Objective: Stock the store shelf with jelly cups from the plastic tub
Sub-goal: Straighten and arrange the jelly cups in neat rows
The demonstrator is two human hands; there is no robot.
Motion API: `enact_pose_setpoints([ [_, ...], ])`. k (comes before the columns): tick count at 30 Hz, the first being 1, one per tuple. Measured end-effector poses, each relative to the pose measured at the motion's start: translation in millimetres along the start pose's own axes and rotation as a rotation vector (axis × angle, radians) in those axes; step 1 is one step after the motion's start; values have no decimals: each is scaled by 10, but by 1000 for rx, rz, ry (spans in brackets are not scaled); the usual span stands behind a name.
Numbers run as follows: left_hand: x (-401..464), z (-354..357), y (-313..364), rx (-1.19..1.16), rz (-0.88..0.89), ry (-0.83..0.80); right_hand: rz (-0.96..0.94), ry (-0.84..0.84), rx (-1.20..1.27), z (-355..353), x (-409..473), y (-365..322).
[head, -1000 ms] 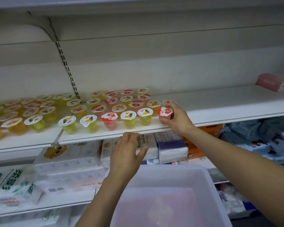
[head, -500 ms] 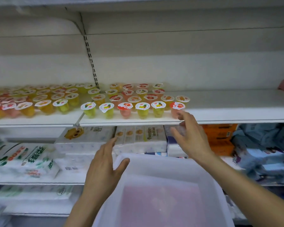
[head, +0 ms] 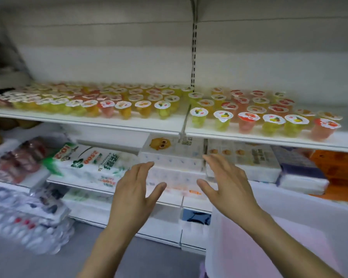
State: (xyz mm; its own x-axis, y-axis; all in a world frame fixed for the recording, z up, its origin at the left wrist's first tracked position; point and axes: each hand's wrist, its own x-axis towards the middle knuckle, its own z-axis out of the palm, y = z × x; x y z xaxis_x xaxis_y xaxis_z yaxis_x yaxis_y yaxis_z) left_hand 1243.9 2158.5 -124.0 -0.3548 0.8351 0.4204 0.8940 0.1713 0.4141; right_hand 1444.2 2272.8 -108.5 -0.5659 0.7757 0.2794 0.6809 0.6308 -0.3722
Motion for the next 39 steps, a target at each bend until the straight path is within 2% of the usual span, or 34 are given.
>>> enact_pose_setpoints([
  [7, 41, -1012, -1723, 159, -69, -3, -71, -43, 154, 996, 707, -1680],
  [14, 268, -1876, -3007, 210, -134, 33, -117, -26, 298, 1548, 1418, -2877],
  [18, 585, -2161, -3508, 151, -147, 93, -169, 8, 324, 1646, 1940, -3293],
  [26, 1643, -2460, -4462, 73, -95, 112, -277, 111, 346, 1924, 3158, -4017],
  [33, 2647, -2760, -5295, 14, -85, 89, -341, 17, 266, 2127, 4391, -4576],
  [39, 3356, -2941, -5945, -49, -94, 7, -351, -92, 144, 2308, 5035, -4921],
])
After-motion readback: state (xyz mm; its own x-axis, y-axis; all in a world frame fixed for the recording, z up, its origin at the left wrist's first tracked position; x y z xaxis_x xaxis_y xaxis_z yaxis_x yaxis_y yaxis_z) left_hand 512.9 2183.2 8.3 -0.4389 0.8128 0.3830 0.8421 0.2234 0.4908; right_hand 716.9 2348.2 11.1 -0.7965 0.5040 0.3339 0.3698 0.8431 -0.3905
